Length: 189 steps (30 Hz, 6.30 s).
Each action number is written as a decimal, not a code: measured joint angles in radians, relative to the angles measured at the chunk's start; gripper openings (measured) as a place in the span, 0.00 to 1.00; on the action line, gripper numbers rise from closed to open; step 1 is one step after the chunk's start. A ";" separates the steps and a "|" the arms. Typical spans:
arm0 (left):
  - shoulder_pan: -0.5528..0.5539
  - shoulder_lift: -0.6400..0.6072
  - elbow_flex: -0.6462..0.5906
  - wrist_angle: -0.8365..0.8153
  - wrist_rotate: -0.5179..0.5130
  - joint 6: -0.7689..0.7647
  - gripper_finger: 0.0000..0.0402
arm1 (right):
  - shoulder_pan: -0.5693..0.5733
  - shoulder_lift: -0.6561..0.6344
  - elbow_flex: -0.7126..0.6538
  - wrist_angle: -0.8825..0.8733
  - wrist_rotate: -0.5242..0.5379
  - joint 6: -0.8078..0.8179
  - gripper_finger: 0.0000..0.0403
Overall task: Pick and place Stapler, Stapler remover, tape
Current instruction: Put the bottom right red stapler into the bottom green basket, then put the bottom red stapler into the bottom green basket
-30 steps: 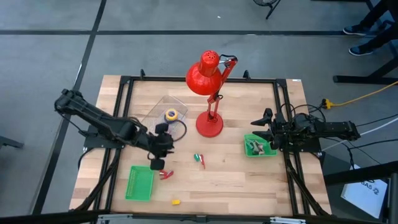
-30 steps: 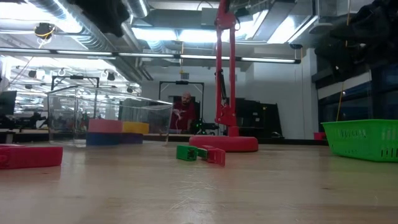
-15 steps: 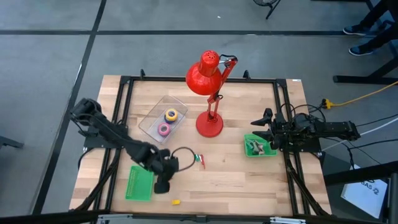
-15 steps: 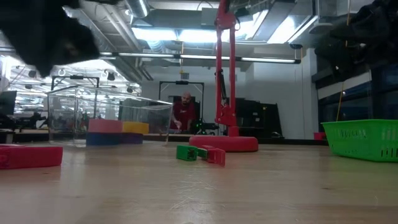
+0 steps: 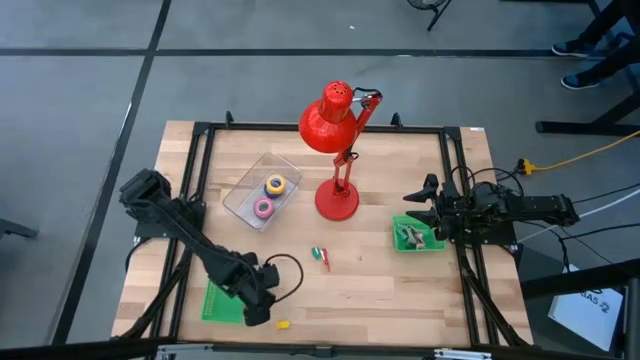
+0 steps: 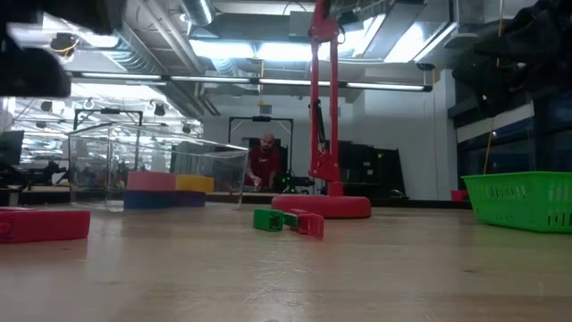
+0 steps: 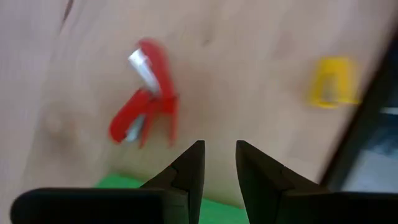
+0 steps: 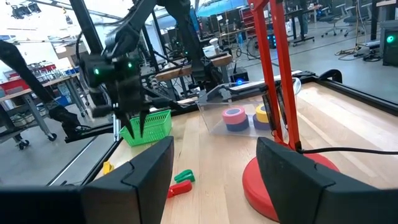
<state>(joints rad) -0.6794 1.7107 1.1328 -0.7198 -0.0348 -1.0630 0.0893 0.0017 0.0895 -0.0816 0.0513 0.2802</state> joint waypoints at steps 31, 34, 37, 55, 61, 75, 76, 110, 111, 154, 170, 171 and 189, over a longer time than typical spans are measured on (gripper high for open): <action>0.027 0.110 0.000 0.074 -0.144 0.231 0.02 | 0.000 0.000 0.000 0.000 0.000 0.000 0.58; 0.029 0.110 -0.001 0.105 -0.123 0.250 0.01 | 0.000 0.000 0.000 0.000 0.000 0.000 0.58; 0.034 0.104 0.000 0.109 -0.096 0.242 0.01 | 0.000 0.000 0.000 0.000 0.000 0.000 0.58; 0.075 0.101 0.019 -0.009 -0.099 0.266 0.28 | 0.000 0.000 0.000 0.001 0.000 0.000 0.58; 0.076 0.101 0.019 -0.013 -0.122 0.266 0.36 | 0.000 0.000 0.000 0.001 0.000 0.000 0.58; 0.107 0.103 -0.024 0.054 -0.157 0.266 0.32 | 0.000 0.000 0.000 0.000 0.000 0.000 0.58; 0.107 0.106 -0.025 0.059 -0.157 0.273 0.31 | 0.000 0.000 0.000 0.001 0.000 0.000 0.58; 0.111 -0.176 -0.020 0.101 0.023 0.018 0.11 | 0.000 0.000 0.000 0.000 0.000 0.000 0.58; 0.100 -0.178 -0.020 0.086 0.055 -0.001 0.11 | 0.000 0.000 0.000 0.000 0.000 0.000 0.58; -0.146 -0.170 -0.019 -0.361 0.113 -0.497 0.23 | 0.000 0.000 0.000 0.000 0.000 0.000 0.58; -0.068 -0.256 -0.019 -0.352 0.084 -0.343 0.34 | 0.000 0.000 0.000 0.000 0.000 0.000 0.58; -0.060 -0.265 -0.019 -0.350 0.062 -0.319 0.34 | 0.000 0.000 0.000 0.000 0.000 0.000 0.58; 0.254 -0.339 -0.020 -0.201 -0.128 0.071 0.32 | 0.000 0.000 0.000 0.000 0.000 0.000 0.58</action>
<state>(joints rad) -0.4255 1.3716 1.1130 -0.9210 -0.1632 -0.9917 0.0894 0.0021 0.0891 -0.0818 0.0513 0.2800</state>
